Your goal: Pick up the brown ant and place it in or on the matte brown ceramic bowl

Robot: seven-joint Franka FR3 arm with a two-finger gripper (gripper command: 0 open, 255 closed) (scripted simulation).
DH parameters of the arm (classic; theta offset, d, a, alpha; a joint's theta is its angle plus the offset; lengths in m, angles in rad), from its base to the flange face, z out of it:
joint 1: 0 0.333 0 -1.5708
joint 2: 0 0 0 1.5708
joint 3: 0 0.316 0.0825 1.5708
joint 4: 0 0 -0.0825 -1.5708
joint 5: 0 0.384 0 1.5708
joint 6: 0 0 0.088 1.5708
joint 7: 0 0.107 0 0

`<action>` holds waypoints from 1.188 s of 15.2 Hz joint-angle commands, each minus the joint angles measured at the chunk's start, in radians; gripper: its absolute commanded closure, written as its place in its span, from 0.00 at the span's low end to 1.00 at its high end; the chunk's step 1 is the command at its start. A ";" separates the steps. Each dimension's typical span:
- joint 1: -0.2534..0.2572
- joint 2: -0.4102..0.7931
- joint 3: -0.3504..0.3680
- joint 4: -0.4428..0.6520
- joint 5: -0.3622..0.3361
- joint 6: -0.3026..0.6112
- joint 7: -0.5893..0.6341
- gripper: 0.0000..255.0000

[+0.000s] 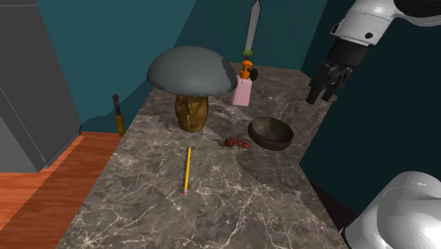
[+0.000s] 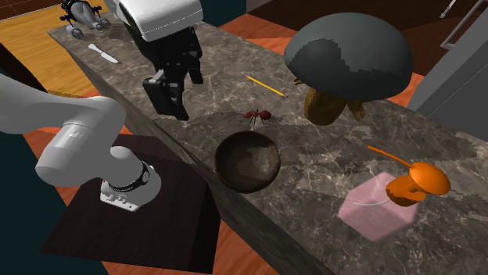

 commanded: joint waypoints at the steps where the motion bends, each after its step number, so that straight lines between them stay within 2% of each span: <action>1: 0.000 0.000 0.000 0.000 0.000 0.000 0.000 0.00; 10: 0.029 0.146 0.135 -0.116 0.067 0.255 0.123 0.00; 18: 0.046 0.366 0.253 -0.129 0.091 0.481 0.236 0.00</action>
